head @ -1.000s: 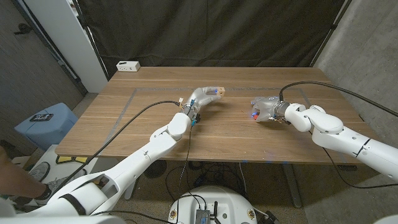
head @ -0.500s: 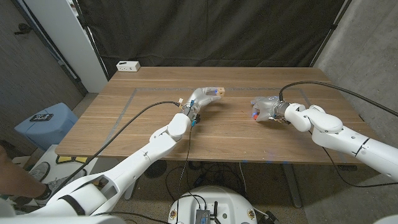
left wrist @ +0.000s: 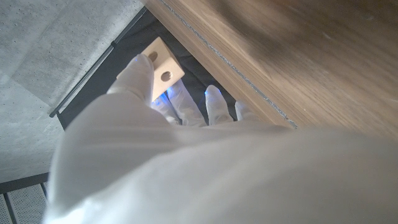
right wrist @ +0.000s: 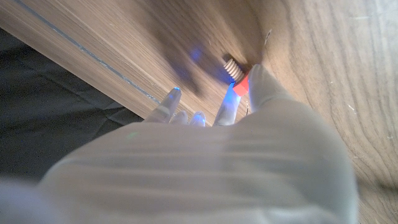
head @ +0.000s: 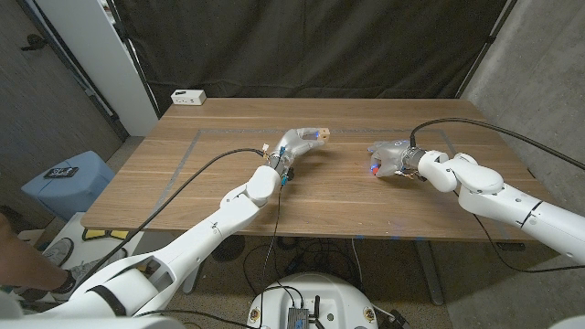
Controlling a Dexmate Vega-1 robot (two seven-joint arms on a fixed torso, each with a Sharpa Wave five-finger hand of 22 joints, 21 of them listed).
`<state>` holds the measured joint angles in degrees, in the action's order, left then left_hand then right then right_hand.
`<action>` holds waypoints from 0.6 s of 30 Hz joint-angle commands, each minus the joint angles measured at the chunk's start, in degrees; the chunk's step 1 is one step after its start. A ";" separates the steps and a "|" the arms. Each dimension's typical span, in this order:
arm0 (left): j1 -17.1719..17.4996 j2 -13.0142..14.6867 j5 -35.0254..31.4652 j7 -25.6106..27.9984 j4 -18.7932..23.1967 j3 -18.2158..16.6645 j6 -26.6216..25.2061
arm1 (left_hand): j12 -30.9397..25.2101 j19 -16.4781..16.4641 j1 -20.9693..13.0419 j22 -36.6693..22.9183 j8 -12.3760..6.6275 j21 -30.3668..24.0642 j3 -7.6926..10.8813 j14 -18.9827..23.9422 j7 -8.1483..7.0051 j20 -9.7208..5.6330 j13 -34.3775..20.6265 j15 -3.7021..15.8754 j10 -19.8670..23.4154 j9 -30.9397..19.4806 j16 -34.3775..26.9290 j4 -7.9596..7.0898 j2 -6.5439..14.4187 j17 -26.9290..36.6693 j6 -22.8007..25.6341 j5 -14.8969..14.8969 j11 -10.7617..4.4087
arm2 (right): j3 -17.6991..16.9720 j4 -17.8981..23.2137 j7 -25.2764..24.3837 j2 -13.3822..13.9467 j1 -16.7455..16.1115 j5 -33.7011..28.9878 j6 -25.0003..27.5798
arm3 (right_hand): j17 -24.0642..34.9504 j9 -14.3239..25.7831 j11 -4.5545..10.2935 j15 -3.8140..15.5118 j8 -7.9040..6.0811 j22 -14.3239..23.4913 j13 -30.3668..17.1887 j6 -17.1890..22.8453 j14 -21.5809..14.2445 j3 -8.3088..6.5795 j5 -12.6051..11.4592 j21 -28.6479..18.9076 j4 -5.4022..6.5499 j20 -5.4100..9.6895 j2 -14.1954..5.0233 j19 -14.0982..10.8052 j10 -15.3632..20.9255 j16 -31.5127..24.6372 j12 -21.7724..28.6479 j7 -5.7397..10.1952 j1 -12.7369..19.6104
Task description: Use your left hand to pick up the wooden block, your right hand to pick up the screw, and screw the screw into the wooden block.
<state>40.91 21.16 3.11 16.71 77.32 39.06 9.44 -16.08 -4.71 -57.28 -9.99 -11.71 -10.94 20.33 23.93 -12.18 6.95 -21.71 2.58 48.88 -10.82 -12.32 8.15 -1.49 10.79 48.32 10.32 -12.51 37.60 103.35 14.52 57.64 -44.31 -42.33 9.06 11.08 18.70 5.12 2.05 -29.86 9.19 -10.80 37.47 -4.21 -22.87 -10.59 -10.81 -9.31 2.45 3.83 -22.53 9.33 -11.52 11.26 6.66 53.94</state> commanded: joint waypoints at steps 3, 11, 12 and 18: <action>-0.43 -0.31 0.19 -0.22 -0.92 0.23 0.43 | 0.11 -0.12 -0.12 -0.23 -0.52 -0.39 -0.11 0.53 -0.07 0.56 -0.29 5.72 0.38 -0.23 -0.22 0.04 0.92 0.22 0.42 0.02 -0.20 | -0.04 -0.64 -0.67 -0.16 0.25 0.50 -0.80 | 0.12 0.46 -0.11 3.36 -0.81 0.24 -0.11 0.95 -0.78 -0.86 -0.21 -0.40 -0.01 3.62 -0.18 -1.14 0.85 -0.38 0.51 -0.31 0.72; -0.31 -0.19 0.18 -0.22 -0.80 0.26 0.53 | 0.21 -0.12 -0.12 -0.23 -0.49 -0.39 -0.18 0.53 -0.02 0.64 -0.32 5.69 0.37 -0.23 -0.22 0.04 1.00 0.22 0.38 0.01 -0.20 | -0.22 -0.51 -1.02 0.11 0.05 0.77 -1.11 | 0.18 0.77 -0.30 3.74 -1.44 0.20 -0.11 1.46 -1.32 -1.09 -0.18 -0.42 0.01 4.42 -0.24 -1.78 1.19 -0.45 0.48 -0.55 0.90; -0.29 -0.18 0.17 -0.19 -0.70 0.25 0.39 | 0.21 -0.13 -0.12 -0.23 -0.49 -0.39 -0.19 0.52 -0.02 0.65 -0.33 5.71 0.36 -0.23 -0.22 0.04 1.00 0.22 0.39 0.00 -0.20 | -0.27 -0.46 -1.09 0.16 -0.02 0.83 -1.13 | 0.18 0.80 -0.25 3.74 -1.46 0.20 -0.11 1.42 -1.37 -1.11 -0.18 -0.43 0.00 4.44 -0.24 -1.85 1.30 -0.45 0.51 -0.59 0.93; -0.36 -0.24 0.21 -0.44 -0.80 0.37 0.63 | 0.32 -0.14 -0.09 -0.23 -0.45 -0.39 -0.27 0.51 -0.07 0.62 -0.35 5.70 0.30 -0.23 -0.21 0.05 1.02 0.22 0.33 -0.01 -0.19 | -0.62 -0.09 -1.46 0.49 -0.43 1.09 -1.13 | 0.21 0.97 -0.30 3.84 -1.87 0.18 -0.11 1.88 -1.60 -1.23 -0.18 -0.40 -0.02 4.69 -0.23 -2.14 1.57 -0.45 0.53 -0.66 1.05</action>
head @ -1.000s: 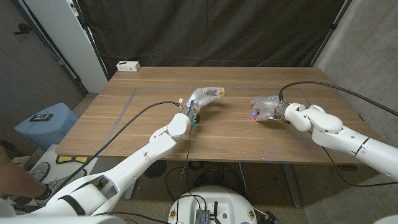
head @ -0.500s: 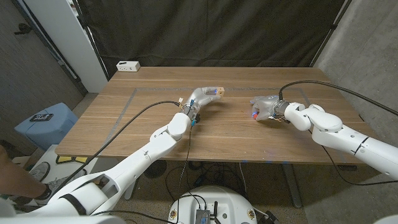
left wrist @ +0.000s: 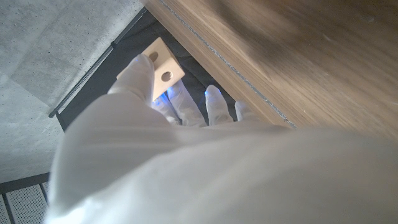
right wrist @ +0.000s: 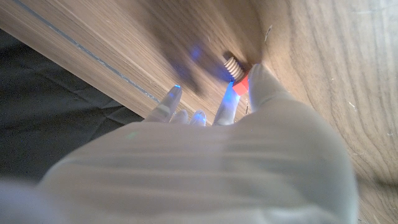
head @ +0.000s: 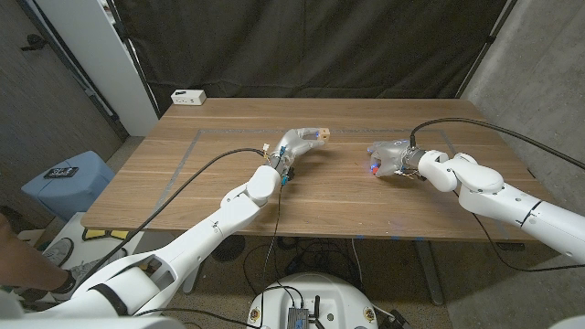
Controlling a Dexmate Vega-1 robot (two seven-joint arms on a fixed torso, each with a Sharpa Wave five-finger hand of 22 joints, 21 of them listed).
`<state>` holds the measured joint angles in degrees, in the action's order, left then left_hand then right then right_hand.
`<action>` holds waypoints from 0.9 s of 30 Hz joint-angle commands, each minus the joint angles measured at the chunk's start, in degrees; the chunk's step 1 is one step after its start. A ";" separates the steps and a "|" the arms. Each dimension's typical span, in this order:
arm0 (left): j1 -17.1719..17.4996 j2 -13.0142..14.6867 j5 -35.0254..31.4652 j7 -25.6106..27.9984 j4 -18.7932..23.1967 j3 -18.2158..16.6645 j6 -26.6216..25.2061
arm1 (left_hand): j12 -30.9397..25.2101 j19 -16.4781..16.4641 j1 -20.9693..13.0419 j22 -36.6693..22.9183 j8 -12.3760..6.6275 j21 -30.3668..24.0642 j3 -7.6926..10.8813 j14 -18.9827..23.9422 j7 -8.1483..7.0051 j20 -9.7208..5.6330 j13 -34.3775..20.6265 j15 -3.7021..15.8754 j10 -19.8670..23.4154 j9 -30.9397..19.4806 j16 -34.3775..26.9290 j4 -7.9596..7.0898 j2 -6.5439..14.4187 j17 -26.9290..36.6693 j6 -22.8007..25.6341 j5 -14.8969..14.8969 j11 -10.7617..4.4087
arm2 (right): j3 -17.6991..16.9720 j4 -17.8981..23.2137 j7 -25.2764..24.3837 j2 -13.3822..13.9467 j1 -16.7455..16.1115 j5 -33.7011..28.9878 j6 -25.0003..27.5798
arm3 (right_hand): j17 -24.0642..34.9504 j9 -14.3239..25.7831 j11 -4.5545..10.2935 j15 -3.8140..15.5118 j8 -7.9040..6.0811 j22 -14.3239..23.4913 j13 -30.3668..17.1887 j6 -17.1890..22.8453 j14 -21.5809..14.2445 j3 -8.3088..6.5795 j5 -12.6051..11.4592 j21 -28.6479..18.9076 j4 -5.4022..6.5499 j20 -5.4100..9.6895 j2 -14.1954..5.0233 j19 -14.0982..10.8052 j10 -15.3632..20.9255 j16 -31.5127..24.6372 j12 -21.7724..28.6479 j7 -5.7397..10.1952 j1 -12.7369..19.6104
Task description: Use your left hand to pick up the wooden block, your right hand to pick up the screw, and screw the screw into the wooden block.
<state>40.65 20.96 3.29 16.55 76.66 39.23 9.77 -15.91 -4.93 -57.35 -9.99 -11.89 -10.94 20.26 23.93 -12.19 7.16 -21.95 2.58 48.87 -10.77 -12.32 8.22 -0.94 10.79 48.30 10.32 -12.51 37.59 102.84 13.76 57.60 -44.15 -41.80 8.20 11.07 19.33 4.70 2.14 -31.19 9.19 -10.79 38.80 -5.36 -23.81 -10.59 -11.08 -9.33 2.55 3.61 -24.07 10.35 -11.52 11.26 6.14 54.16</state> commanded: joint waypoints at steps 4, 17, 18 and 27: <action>-0.18 -0.06 0.05 -0.58 -0.28 0.32 0.56 | 0.23 0.08 -0.02 -0.23 -0.25 -0.39 -0.26 0.51 -0.07 0.44 -0.13 5.66 0.28 -0.27 -0.20 -0.02 0.47 0.21 0.34 -0.01 -0.19 | -0.95 0.79 -0.96 0.83 -0.95 0.84 -0.25 | 0.23 0.47 0.02 3.79 -0.83 0.17 -0.11 0.84 -0.59 -0.42 -0.19 -0.10 -0.03 4.65 -0.02 -0.79 0.80 -0.43 0.56 -0.33 1.00; -0.10 -0.09 -0.01 -0.67 -0.07 0.40 0.38 | 0.43 0.05 -0.07 -0.23 -0.24 -0.40 -0.41 0.50 -0.01 0.36 -0.19 5.66 0.25 -0.27 -0.19 0.03 0.57 0.20 0.36 -0.02 -0.20 | -2.16 2.15 -1.79 1.47 -2.17 1.93 0.44 | 0.29 0.85 -0.17 3.95 -1.59 0.14 -0.10 1.45 -1.06 -0.77 -0.17 -0.02 -0.04 4.87 -0.12 -1.36 1.14 -0.41 0.49 -0.48 1.34; -0.08 -0.08 0.05 -0.78 -0.12 0.41 0.54 | 0.44 0.04 -0.07 -0.23 -0.23 -0.40 -0.41 0.50 -0.02 0.36 -0.19 5.66 0.25 -0.27 -0.19 0.03 0.57 0.20 0.34 -0.02 -0.20 | -2.30 2.32 -1.88 1.52 -2.29 2.07 0.54 | 0.30 0.89 -0.08 3.93 -1.70 0.14 -0.10 1.58 -1.09 -0.80 -0.17 -0.02 -0.03 4.92 -0.13 -1.43 1.24 -0.40 0.51 -0.55 1.36; 0.13 -0.18 0.28 -0.95 -0.38 0.42 1.10 | 0.59 -0.01 -0.08 -0.23 -0.25 -0.42 -0.55 0.51 0.00 0.43 -0.25 5.62 0.29 -0.28 -0.19 0.05 0.67 0.20 0.47 -0.03 -0.20 | -4.31 4.02 -3.58 2.29 -3.87 4.78 0.64 | 0.33 1.12 -0.07 4.04 -2.12 0.17 -0.10 1.81 -1.39 -0.99 -0.15 0.01 -0.02 5.08 -0.14 -1.76 1.48 -0.40 0.48 -0.68 1.52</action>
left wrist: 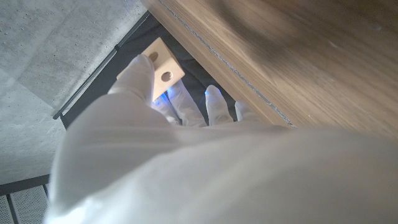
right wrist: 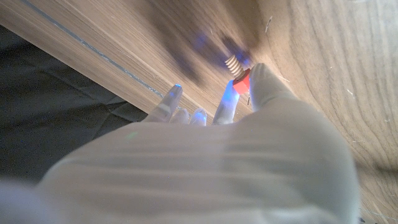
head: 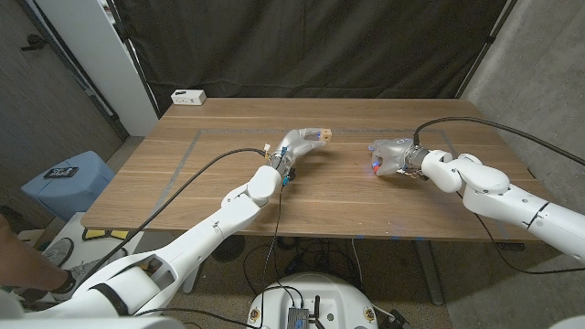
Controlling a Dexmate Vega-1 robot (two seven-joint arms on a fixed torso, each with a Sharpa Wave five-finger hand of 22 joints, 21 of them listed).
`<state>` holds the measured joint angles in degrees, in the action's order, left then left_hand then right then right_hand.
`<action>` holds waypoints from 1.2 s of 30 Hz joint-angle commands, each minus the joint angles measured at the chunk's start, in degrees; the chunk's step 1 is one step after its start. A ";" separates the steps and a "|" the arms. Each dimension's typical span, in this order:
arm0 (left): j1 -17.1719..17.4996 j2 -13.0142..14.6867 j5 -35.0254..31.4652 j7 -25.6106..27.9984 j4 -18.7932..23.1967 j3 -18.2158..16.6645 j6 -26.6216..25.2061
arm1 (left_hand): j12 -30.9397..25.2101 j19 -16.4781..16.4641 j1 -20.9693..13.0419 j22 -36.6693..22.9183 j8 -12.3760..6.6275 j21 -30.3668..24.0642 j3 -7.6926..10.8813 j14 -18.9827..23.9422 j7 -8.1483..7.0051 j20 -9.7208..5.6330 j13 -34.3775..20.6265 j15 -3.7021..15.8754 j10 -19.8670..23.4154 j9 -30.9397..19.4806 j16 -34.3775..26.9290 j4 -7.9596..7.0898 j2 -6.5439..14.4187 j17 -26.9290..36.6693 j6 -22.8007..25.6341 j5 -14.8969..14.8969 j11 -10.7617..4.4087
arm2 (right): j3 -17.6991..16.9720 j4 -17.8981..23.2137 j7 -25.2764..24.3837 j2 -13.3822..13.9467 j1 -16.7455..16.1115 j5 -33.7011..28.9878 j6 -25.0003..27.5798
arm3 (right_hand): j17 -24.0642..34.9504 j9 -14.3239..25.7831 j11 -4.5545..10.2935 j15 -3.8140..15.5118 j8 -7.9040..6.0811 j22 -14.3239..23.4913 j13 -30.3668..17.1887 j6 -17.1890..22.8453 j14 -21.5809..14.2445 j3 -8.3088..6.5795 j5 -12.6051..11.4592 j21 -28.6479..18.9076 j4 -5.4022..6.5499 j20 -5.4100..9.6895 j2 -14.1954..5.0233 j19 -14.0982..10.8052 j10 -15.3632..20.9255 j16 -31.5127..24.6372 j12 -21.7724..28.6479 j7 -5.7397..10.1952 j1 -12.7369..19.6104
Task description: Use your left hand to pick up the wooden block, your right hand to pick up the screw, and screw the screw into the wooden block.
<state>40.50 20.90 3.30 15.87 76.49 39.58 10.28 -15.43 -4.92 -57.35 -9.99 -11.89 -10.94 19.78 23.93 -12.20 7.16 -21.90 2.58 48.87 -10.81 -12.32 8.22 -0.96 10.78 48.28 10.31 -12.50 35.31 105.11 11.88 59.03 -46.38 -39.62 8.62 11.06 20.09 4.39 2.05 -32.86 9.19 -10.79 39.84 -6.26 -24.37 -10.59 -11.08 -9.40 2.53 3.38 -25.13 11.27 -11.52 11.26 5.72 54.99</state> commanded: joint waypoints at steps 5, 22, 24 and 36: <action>0.27 -0.45 0.35 -0.21 -0.36 0.18 0.26 | 0.18 -0.06 -0.05 -0.23 -0.23 -0.44 -0.16 0.49 0.04 0.37 -0.33 5.66 0.32 -0.24 -0.18 0.04 0.75 0.20 0.46 -0.02 -0.20 | -2.58 2.72 -1.84 1.29 -2.09 3.09 0.52 | 0.35 0.48 0.06 4.17 -0.65 0.18 -0.10 0.80 -0.67 -0.54 -0.14 0.01 0.04 5.09 0.08 -0.90 0.66 -0.40 0.45 -0.25 0.79; -0.38 -0.97 0.72 -1.11 -2.01 0.45 1.79 | 0.39 -0.26 -0.12 -0.24 -0.18 -0.49 -0.36 0.55 0.04 0.36 -0.41 5.64 0.38 -0.24 -0.18 0.12 0.78 0.17 0.42 -0.01 -0.20 | -4.94 4.43 -2.44 1.07 -3.07 7.67 2.29 | 0.42 0.91 -0.11 4.05 -1.67 0.21 -0.10 1.85 -1.32 -0.87 -0.09 0.04 0.07 5.13 0.07 -1.48 1.39 -0.44 0.49 -0.49 1.03; -0.40 -1.09 0.72 -0.96 -1.92 0.43 1.41 | 0.40 -0.25 -0.12 -0.24 -0.17 -0.48 -0.38 0.58 -0.01 0.43 -0.42 5.64 0.39 -0.24 -0.19 0.12 0.77 0.17 0.42 -0.01 -0.20 | -5.27 4.62 -2.73 0.98 -3.24 8.40 2.62 | 0.43 0.96 -0.09 4.03 -1.75 0.21 -0.10 1.86 -1.36 -0.91 -0.08 0.04 0.08 5.15 0.07 -1.56 1.49 -0.43 0.50 -0.44 1.05; -0.89 -1.38 1.07 -1.63 -2.76 0.53 2.18 | 0.55 -0.30 -0.17 -0.24 -0.16 -0.49 -0.48 0.54 -0.06 0.46 -0.48 5.71 0.42 -0.24 -0.17 0.13 0.91 0.18 0.43 0.00 -0.20 | -7.10 5.21 -5.63 0.43 -4.34 13.07 3.22 | 0.46 1.22 -0.08 3.92 -2.19 0.16 -0.10 2.05 -1.86 -1.12 -0.04 0.07 0.09 5.03 0.05 -1.97 1.98 -0.49 0.53 -0.55 1.18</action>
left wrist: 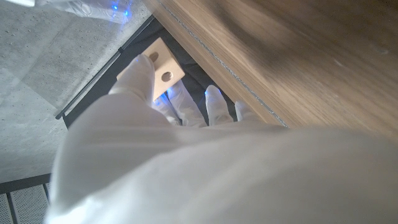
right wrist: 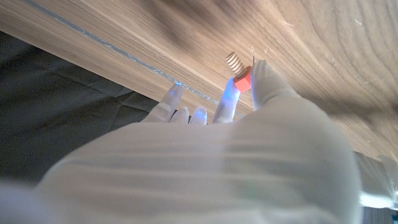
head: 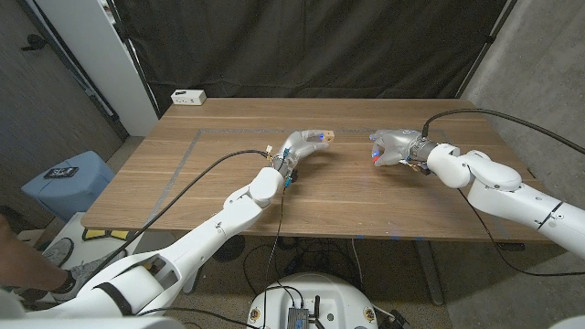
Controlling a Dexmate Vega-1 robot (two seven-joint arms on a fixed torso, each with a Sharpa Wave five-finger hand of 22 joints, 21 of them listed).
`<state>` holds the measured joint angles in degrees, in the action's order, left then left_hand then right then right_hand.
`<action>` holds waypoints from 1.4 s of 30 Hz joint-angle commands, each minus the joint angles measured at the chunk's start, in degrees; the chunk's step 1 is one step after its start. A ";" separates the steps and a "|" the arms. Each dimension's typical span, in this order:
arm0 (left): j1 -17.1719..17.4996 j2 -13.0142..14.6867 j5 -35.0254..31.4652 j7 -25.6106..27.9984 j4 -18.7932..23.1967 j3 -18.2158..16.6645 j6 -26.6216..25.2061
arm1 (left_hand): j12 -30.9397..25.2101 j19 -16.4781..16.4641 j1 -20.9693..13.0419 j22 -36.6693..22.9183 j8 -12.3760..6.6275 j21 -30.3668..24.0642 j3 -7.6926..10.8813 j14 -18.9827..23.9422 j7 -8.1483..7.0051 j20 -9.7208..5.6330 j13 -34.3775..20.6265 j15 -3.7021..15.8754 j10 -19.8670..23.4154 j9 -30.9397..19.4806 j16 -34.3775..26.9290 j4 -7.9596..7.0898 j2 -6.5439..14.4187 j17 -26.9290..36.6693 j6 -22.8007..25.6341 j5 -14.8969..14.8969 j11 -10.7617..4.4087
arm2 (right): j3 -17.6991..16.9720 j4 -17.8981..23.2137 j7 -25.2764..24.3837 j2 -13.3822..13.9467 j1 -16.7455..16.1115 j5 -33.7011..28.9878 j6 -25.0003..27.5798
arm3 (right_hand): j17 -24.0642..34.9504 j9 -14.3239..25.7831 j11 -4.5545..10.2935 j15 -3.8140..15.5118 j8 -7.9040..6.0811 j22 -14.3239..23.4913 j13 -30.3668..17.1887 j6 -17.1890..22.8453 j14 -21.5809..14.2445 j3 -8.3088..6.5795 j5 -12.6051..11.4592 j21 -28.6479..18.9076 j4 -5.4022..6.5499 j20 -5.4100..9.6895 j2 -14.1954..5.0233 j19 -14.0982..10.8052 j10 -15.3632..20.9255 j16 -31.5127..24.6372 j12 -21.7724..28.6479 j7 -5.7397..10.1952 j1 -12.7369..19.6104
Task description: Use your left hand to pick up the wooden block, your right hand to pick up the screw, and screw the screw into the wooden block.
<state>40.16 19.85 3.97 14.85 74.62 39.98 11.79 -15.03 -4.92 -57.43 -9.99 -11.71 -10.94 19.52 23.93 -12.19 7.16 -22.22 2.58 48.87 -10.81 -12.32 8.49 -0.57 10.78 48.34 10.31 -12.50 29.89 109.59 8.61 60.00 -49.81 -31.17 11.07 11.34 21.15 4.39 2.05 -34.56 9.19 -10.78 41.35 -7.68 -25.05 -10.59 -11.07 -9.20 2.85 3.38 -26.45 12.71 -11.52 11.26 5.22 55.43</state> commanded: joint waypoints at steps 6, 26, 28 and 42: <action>-0.70 -0.65 0.61 -0.88 -1.65 0.22 1.55 | 0.21 -0.35 -0.15 -0.24 -0.28 -0.50 -0.26 0.52 0.01 0.46 -0.19 5.70 0.42 -0.24 -0.15 -0.12 0.58 0.18 0.25 0.00 -0.20 | -2.69 1.35 -3.50 -0.61 -1.31 7.08 1.04 | 0.20 0.29 -0.12 3.87 -0.75 0.15 -0.10 0.74 -0.57 -0.55 -0.02 0.12 -0.11 4.67 0.05 -0.77 0.79 -0.47 0.54 -0.14 0.81; -0.84 -1.35 0.79 -2.05 -2.10 0.98 2.07 | 0.49 -0.34 -0.46 -0.24 -0.21 -0.47 -0.36 0.53 0.01 0.44 -0.29 5.69 0.32 -0.24 -0.14 0.01 0.80 0.17 0.09 -0.02 -0.20 | -6.83 3.19 -8.36 -2.30 -3.47 18.03 1.20 | 0.30 0.81 -1.52 3.63 -1.64 0.19 -0.11 0.99 -1.65 -1.01 0.11 -0.01 0.00 4.85 -0.11 -1.95 1.50 -0.62 0.43 -0.74 0.91; -1.07 -1.65 0.81 -2.24 -2.58 1.14 2.32 | 0.51 -0.31 -0.48 -0.24 -0.18 -0.45 -0.38 0.50 -0.01 0.44 -0.31 5.73 0.32 -0.24 -0.13 0.01 0.82 0.17 0.01 -0.02 -0.20 | -7.57 3.19 -9.63 -2.78 -4.14 19.45 0.83 | 0.32 0.86 -1.63 3.49 -1.81 0.20 -0.11 1.19 -1.86 -1.11 0.10 0.02 -0.03 4.88 -0.15 -1.98 1.64 -0.67 0.44 -0.90 1.01; -1.95 -3.44 1.17 -2.17 -4.97 1.46 3.69 | 0.67 -0.33 -0.49 -0.24 -0.22 -0.45 -0.55 0.52 0.07 0.37 -0.38 5.66 0.32 -0.25 -0.12 0.01 0.86 0.16 0.11 -0.05 -0.20 | -10.11 3.53 -13.75 -5.06 -5.87 26.93 0.77 | 0.38 1.14 -2.36 3.18 -2.37 0.20 -0.11 1.42 -2.24 -1.39 0.07 0.11 -0.10 4.71 -0.04 -2.37 2.05 -0.62 0.36 -1.25 1.18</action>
<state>38.87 17.75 4.85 12.70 71.37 41.13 14.48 -14.37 -4.92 -57.67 -9.99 -11.68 -10.94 19.15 23.93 -12.21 7.16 -22.54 2.58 48.87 -10.80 -12.32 8.41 -0.36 10.78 48.29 10.31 -12.50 21.89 112.77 -1.67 56.73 -54.24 -10.60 11.97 11.61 22.08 2.44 2.15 -36.35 9.19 -10.78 42.37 -9.43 -26.04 -10.58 -11.07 -9.31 2.66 3.38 -28.26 14.66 -11.97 11.26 4.19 56.05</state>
